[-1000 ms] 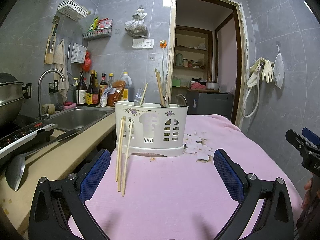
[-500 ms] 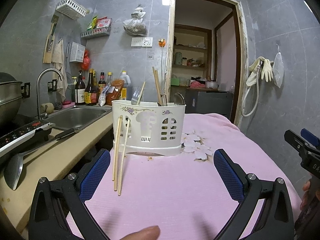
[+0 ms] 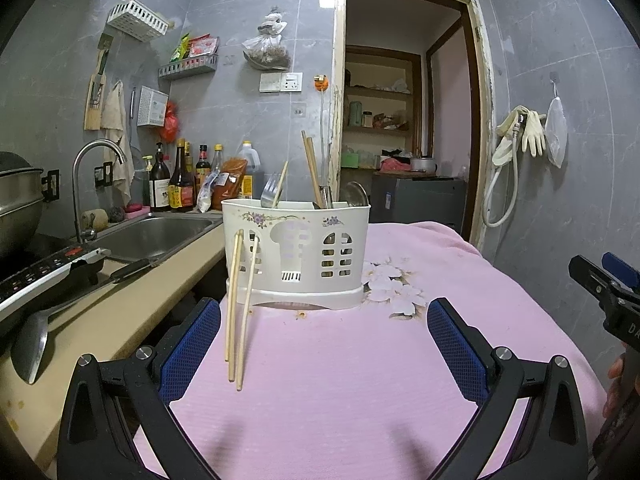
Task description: Organize utensils
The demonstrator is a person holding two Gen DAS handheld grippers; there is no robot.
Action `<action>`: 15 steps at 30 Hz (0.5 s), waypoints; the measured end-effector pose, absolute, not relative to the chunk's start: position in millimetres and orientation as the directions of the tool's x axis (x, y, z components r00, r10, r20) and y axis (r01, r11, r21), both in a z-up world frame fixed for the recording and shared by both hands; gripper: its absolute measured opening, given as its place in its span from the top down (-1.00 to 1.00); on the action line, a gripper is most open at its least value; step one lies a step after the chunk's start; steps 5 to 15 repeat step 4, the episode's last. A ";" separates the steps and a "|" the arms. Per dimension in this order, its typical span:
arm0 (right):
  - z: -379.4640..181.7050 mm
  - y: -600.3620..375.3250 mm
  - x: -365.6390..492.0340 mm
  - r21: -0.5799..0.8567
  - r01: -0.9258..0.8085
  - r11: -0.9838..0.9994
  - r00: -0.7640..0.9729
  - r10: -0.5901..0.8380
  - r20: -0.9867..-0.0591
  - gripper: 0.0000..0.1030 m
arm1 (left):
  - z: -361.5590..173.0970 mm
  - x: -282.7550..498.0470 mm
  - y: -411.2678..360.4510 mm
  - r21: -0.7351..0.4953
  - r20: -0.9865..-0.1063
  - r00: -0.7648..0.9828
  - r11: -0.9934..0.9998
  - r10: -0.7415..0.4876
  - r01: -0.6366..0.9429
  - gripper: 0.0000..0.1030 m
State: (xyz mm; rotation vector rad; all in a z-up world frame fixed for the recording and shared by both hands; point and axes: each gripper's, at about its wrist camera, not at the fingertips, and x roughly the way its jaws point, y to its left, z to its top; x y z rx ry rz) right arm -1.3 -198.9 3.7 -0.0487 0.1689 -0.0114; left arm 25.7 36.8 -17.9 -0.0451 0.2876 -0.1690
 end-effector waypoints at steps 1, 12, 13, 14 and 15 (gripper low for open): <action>3.5 -198.2 -1.5 -0.049 0.007 0.999 0.985 -0.015 -0.169 -1.00 | -18.2 25.7 36.4 -0.066 -0.280 0.945 0.985 -0.171 0.159 -0.97; 2.0 -196.8 -2.5 -0.046 0.006 0.999 0.985 -0.014 -0.173 -1.00 | -19.4 25.9 35.7 -0.062 -0.284 0.943 0.985 -0.172 0.161 -0.97; 2.0 -196.8 -2.5 -0.046 0.006 0.999 0.985 -0.014 -0.173 -1.00 | -19.4 25.9 35.7 -0.062 -0.284 0.943 0.985 -0.172 0.161 -0.97; 2.0 -196.8 -2.5 -0.046 0.006 0.999 0.985 -0.014 -0.173 -1.00 | -19.4 25.9 35.7 -0.062 -0.284 0.943 0.985 -0.172 0.161 -0.97; 2.0 -196.8 -2.5 -0.046 0.006 0.999 0.985 -0.014 -0.173 -1.00 | -19.4 25.9 35.7 -0.062 -0.284 0.943 0.985 -0.172 0.161 -0.97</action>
